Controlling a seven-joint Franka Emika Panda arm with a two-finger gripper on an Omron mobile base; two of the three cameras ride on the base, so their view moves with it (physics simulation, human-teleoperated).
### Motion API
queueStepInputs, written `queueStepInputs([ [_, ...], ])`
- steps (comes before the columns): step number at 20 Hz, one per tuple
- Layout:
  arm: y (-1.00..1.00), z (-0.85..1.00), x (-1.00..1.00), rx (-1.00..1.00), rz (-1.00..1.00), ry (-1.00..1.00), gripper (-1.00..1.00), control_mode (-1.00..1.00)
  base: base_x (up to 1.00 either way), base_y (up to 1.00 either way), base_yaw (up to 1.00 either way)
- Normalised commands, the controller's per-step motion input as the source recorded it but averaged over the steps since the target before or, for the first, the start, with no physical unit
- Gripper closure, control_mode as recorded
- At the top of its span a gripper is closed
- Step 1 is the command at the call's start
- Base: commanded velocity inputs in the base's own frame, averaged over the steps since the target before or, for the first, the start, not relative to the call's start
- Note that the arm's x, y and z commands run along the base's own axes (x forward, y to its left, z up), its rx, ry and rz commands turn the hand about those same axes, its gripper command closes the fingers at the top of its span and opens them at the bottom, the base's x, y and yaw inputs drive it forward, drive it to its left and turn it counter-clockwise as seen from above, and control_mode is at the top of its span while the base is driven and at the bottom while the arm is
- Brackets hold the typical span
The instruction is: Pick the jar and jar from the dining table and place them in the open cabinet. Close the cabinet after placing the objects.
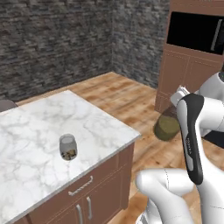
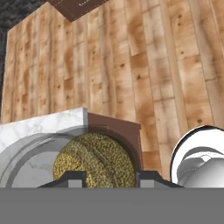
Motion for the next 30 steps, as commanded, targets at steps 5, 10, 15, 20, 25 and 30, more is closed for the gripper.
queueStepInputs([
  [5, 0.0, 0.0, 0.0, 0.0, 0.0, 0.0, 1.0, 1.0, -0.2, 0.0, -0.44],
  [10, 0.0, 0.0, 0.0, 0.0, 0.0, 0.0, 1.0, 1.0, -0.24, 0.0, -0.45],
  [15, 0.0, 0.0, 0.0, 0.0, 0.0, 0.0, 1.0, 1.0, -0.21, 0.0, -0.45],
  [20, 0.0, 0.0, 0.0, 0.0, 0.0, 0.0, 1.0, 1.0, -0.18, 0.0, -0.47],
  [25, 0.0, 0.0, 0.0, 0.0, 0.0, 0.0, 1.0, 1.0, -0.18, 0.0, -0.48],
  [30, 0.0, 0.0, 0.0, 0.0, 0.0, 0.0, 1.0, 1.0, -0.17, 0.0, -0.49],
])
